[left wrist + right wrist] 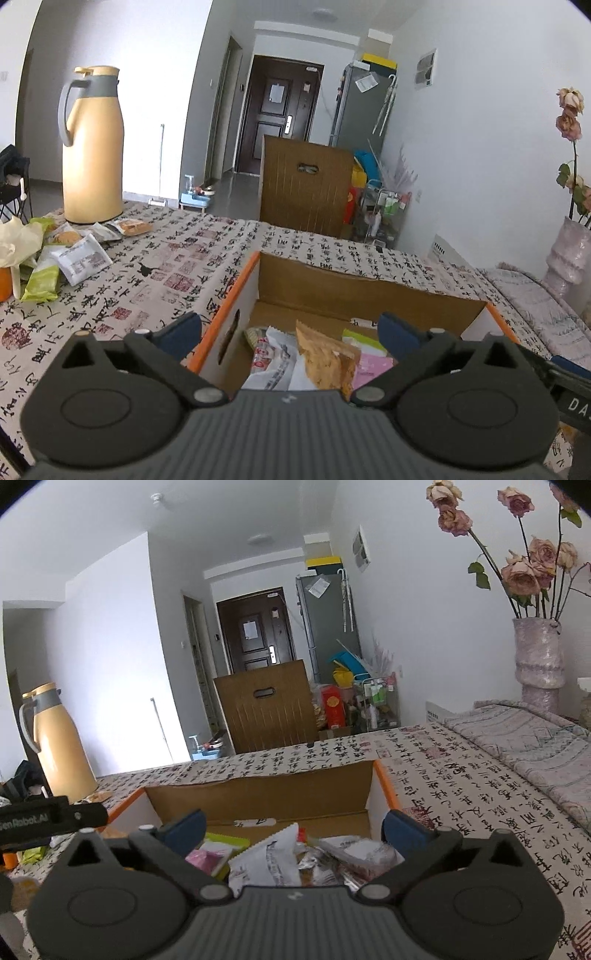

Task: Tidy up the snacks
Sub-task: 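Move both tools back over the snack pile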

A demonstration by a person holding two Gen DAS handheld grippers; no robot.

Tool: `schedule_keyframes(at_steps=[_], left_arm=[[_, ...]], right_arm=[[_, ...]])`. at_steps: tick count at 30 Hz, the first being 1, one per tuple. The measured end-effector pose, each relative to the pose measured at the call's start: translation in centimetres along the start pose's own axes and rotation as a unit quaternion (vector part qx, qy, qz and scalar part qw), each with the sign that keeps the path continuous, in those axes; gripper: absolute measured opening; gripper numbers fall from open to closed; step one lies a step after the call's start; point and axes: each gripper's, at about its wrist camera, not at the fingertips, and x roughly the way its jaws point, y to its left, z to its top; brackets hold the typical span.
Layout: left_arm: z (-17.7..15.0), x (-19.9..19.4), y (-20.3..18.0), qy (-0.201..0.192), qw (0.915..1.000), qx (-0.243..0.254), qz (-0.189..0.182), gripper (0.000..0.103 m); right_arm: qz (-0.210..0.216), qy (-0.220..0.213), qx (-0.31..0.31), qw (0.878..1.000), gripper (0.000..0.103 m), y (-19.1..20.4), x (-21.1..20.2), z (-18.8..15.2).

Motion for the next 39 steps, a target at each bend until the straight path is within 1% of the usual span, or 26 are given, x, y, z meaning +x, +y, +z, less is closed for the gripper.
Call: schedule_keyframes(at_steps=[4,8,12,20,23,26,32,39], left_arm=[[0.2,-0.2,-0.1,0.004,1.0000,0.004,-0.002,0.103],[0.8,-1.9,-0.5,-0.014,0.9998,0.007,-0.007,0.103],[1.3,-3.6,-0.9,-0.024,0.9996,0.011,-0.005,0.103],[0.4,-6.9,-1.2,-0.018,0.9994,0.028,-0.007,0.103],[-0.4,-8.2,-1.0,-0.013,0.9993,0.033,-0.012,0.103],[-1.5,-9.2,-0.6,-0.005,0.9994,0.032,-0.013,0.103],[-3.8,-10.2,0.6,0.021,0.9993,0.032,-0.002,0.103],[-6.1,-11.4,1.7,0.045,0.9982,0.040,-0.009,0.103]], right_arm=[[0.000,-0.001,-0.003,1.000,0.103,0.1,-0.1,0.2],[0.001,-0.007,-0.010,1.000,0.103,0.3,-0.7,0.7],[0.002,-0.022,-0.020,1.000,0.103,0.6,-2.5,1.2],[0.010,-0.042,-0.023,0.999,0.103,0.4,-7.2,1.5],[0.024,-0.045,-0.024,0.998,0.103,0.2,-8.8,0.9],[0.032,-0.039,-0.026,0.998,0.103,0.1,-10.2,0.0],[0.033,-0.011,-0.029,0.999,0.103,-0.4,-12.3,-2.4],[0.021,0.016,-0.026,0.999,0.103,-1.4,-14.1,-5.4]])
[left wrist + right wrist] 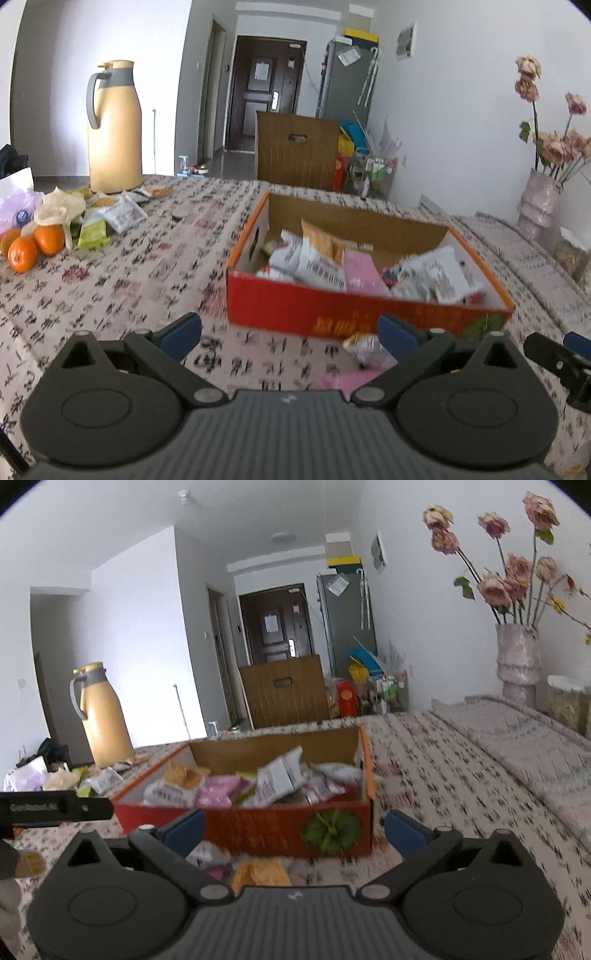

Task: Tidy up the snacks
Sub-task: 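Move both tools back over the snack pile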

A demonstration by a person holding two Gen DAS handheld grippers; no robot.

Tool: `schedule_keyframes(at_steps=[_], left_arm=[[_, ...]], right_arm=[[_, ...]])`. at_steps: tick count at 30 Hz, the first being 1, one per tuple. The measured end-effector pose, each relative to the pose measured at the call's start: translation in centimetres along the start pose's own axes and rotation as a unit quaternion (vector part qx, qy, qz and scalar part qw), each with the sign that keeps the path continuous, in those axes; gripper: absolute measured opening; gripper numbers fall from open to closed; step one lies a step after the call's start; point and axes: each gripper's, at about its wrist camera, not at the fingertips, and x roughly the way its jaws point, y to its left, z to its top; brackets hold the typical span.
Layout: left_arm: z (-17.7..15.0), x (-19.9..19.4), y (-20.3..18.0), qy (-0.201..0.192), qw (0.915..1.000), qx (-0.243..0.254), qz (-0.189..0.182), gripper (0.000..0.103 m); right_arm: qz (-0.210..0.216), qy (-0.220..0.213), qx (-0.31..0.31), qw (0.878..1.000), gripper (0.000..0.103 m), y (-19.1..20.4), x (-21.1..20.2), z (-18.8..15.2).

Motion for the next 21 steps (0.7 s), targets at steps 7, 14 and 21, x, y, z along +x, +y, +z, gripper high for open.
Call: schedule_keyframes(at_steps=[7,14,21], left_arm=[[-3.1,-0.8,-0.5,0.030,0.9985,0.045,-0.002,0.103],[-6.3,-1.2,-0.1,0.069,0.9955,0.064,-0.011,0.103],[-8.4,-2.0,0.6,0.093,0.9927,0.073,-0.021,0.103]], right_arm=[[-0.011,0.025,0.002,1.000,0.103,-0.5,-1.2,-2.7],[-0.012,0.046,0.011,0.999,0.103,-1.1,-2.1,-4.6],[-0.015,0.057,0.013,0.998,0.103,-1.2,-2.9,-5.9]])
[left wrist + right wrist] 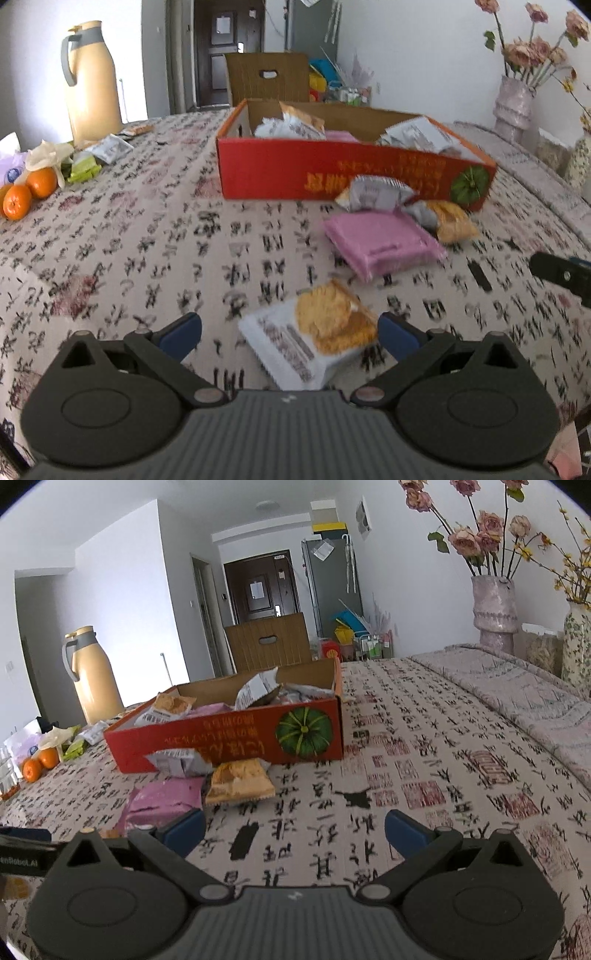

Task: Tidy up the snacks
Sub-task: 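Move both tools back over the snack pile, then grasp another white cracker packet with the left tool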

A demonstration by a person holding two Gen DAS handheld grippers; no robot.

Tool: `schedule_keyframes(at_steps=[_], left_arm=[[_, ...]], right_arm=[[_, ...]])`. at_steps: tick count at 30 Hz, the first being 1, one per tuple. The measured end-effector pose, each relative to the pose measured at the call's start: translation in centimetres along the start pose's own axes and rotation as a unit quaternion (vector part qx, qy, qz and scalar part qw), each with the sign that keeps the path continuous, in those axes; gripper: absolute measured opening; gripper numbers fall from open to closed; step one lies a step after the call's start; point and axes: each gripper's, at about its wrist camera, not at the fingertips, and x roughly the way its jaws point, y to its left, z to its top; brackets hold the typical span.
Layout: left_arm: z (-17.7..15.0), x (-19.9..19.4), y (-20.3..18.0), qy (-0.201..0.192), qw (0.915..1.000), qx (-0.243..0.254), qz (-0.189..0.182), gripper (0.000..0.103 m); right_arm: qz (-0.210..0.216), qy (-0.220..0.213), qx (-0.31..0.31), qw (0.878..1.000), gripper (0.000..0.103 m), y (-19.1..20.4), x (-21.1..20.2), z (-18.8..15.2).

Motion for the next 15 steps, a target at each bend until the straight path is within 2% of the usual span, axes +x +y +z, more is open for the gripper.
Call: schedule_keyframes(at_steps=[7,15], left_arm=[[-0.3,0.9,-0.7,0.008,0.9997,0.025,-0.001,0.103],[0.8,2.2,-0.4,0.009,0.9998,0.018,0.001,0.103]], right_arm=[[-0.001,0.010,0.005,1.000,0.103,-0.3,0.1,-0.7],[-0.001,0.014,0.006,1.000,0.103,-0.4,0.6,-0.8]])
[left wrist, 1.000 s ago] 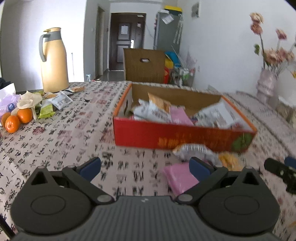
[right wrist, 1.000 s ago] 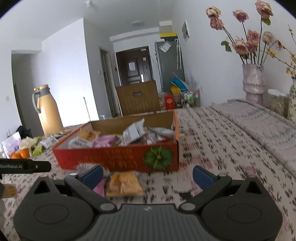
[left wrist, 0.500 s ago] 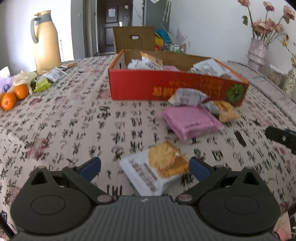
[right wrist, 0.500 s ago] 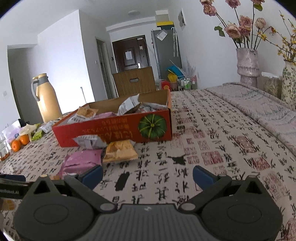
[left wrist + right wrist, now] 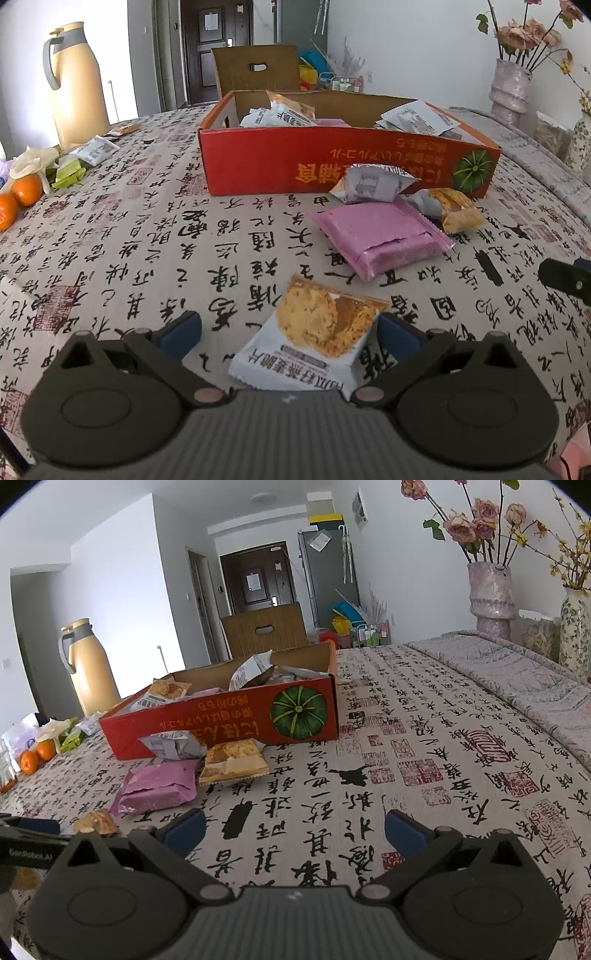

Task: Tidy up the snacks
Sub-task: 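Grasp another white cracker packet with the left tool, then grasp a cracker packet with the right tool while the left tool holds its packet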

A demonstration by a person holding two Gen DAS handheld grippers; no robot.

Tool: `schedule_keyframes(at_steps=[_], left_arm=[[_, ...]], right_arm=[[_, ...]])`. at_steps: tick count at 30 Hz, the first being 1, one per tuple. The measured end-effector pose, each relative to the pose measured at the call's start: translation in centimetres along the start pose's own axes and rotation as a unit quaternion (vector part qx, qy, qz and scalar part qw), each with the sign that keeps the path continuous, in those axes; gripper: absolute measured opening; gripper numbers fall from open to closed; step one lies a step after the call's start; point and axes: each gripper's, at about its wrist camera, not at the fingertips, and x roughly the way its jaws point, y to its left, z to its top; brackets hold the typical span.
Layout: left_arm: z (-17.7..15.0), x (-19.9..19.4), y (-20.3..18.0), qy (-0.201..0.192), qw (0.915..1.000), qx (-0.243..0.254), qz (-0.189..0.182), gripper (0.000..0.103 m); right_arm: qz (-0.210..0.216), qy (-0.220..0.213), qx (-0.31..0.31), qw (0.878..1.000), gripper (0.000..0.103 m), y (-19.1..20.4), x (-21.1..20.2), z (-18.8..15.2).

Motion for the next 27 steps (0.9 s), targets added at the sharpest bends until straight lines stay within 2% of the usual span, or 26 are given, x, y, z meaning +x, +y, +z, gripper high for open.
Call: schedule_keyframes(at_steps=[3,9,11,15,16,20,27], left_arm=[[0.0,0.0,0.0,-0.003,1.0000,-0.005,-0.002,0.099],[0.0,-0.3,0.0,-0.014,0.9998,-0.014,0.005,0.084],[-0.1,-0.5,-0.1,-0.019,0.9997,-0.014,0.002,0.071],[0.0,-0.8,-0.4,-0.020,0.9997,-0.015,0.003,0.060],[0.0,-0.9,-0.5,-0.020,0.9997,-0.014,0.003,0.053],[0.0,-1.1,-0.7,-0.020,0.9996,-0.017,-0.005,0.048],[0.0,-1.5,-0.8,-0.025,0.9994,-0.021,-0.009,0.045]], right_arm=[[0.002,0.002,0.001,1.000,0.103,0.0,0.2,0.0],[0.008,0.007,-0.003,1.000,0.103,0.4,0.6,-0.2],[0.008,0.008,-0.004,1.000,0.103,0.5,0.6,-0.3],[0.009,0.007,-0.006,1.000,0.103,0.7,0.4,-0.3],[0.010,0.007,-0.007,1.000,0.103,0.7,0.3,-0.3],[0.011,0.008,-0.010,1.000,0.103,1.0,0.2,-0.5],[0.012,0.008,-0.013,1.000,0.103,1.2,0.0,-0.5]])
